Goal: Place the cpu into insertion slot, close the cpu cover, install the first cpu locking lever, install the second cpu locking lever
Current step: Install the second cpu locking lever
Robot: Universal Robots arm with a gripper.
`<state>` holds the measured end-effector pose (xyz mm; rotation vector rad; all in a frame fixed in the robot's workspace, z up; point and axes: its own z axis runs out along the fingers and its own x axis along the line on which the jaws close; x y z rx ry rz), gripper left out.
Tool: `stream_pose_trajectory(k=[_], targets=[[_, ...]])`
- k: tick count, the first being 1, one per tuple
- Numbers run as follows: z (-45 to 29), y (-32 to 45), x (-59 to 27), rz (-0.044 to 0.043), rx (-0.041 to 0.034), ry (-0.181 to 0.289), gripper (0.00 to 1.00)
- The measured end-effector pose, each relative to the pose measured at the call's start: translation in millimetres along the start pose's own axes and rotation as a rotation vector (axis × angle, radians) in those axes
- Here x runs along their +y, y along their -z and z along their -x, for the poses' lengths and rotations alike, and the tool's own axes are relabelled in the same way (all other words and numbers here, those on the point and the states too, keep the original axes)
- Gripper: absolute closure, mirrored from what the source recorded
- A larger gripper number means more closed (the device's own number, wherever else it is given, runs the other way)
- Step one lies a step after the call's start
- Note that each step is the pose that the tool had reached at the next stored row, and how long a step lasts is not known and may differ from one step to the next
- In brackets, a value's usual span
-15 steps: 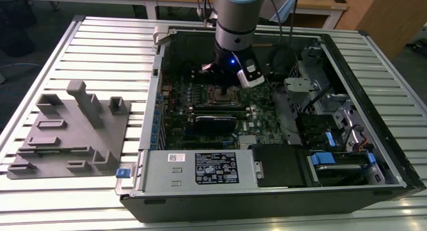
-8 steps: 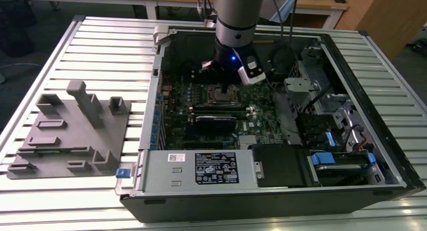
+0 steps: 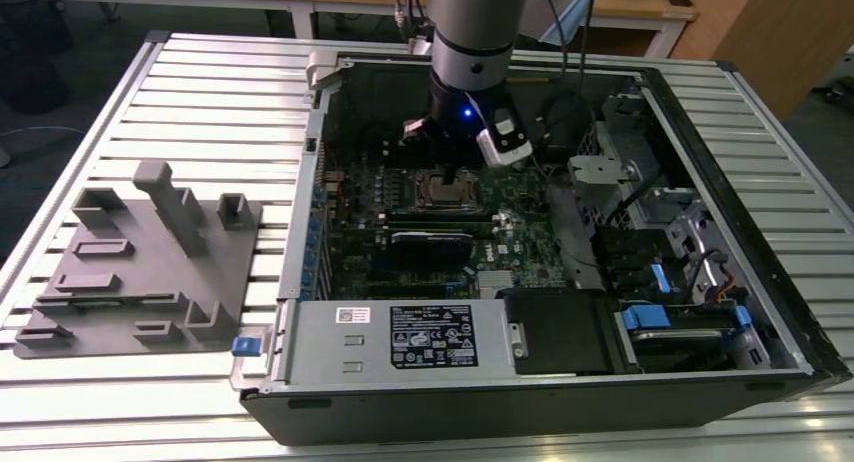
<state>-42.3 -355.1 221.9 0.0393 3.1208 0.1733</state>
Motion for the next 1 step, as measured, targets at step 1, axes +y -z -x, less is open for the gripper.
stream_pose_trajectory(k=[1], targets=[[0.0,0.1,0.0,0.0,0.0,0.0,0.89]])
